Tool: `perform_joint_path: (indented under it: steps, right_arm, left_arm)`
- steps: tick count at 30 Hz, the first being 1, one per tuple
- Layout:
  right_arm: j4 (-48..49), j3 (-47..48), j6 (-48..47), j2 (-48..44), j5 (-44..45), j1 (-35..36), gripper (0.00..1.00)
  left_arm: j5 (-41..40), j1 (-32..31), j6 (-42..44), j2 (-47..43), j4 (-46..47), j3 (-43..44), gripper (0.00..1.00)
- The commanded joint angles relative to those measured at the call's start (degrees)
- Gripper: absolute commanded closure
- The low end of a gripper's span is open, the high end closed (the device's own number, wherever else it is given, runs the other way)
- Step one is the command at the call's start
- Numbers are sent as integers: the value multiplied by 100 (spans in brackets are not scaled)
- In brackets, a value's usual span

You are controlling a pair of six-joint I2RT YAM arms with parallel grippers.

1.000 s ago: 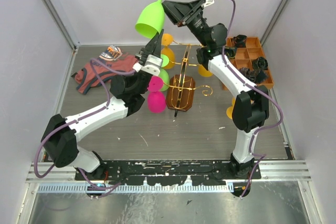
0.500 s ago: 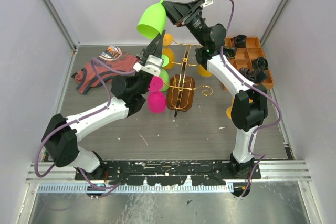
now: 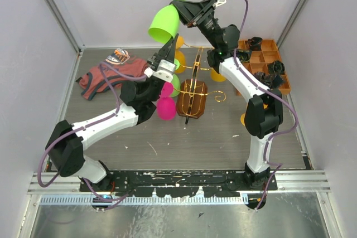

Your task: Place the wine glass upside down on the wine glass rack

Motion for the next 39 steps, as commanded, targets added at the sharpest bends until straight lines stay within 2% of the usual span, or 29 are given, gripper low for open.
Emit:
perform_joint_path:
  steps: [1, 4, 6, 11, 14, 16, 20, 23, 27, 30, 33, 35, 36, 39]
  right_arm:
    - [308, 296, 74, 2, -57, 27, 56]
    - [358, 298, 113, 11, -86, 16, 64]
    - [390, 285, 132, 6, -109, -3, 75]
    - [419, 178, 129, -70, -133, -62, 92]
    - [415, 141, 109, -117, -135, -153, 99]
    - [396, 155, 81, -141, -133, -225, 99]
    - [204, 283, -147, -209, -210, -415, 99]
    - [-92, 340, -542, -360, -333, -606, 100]
    - [-706, 291, -1276, -672, -499, -997, 99]
    - [-1543, 162, -2113, -1073, -624, -1251, 99]
    - [-2941, 20, -3461, -1662, -574, -1399, 99]
    - [-3949, -153, -4634, -2251, -224, -1415, 99]
    - [-4403, -284, -5369, -2531, 1, -1406, 99]
    - [-5267, -844, -6408, -3315, 605, -1421, 99]
  left_arm:
    - [40, -85, -60, 71, 305, 44, 100]
    - [1, -97, -25, 109, 303, 75, 100]
    - [-29, -107, -3, 116, 304, 91, 99]
    - [-76, -111, 28, 124, 260, 90, 87]
    - [-2, -116, 22, 95, 145, 56, 76]
    - [80, -120, 16, 56, 22, -18, 66]
    - [94, -137, 22, -91, -172, -301, 39]
    - [-13, -152, 18, -298, -355, -588, 28]
    - [-353, -157, -143, -694, -797, -860, 24]
    - [-936, -150, -331, -897, -1460, -624, 22]
    - [-1564, -93, -336, -881, -2506, 1, 20]
    - [-1784, 42, -374, -825, -3034, 335, 18]
    - [-1830, 129, -486, -807, -3168, 438, 17]
    - [-1735, 517, -1116, -857, -3714, 674, 17]
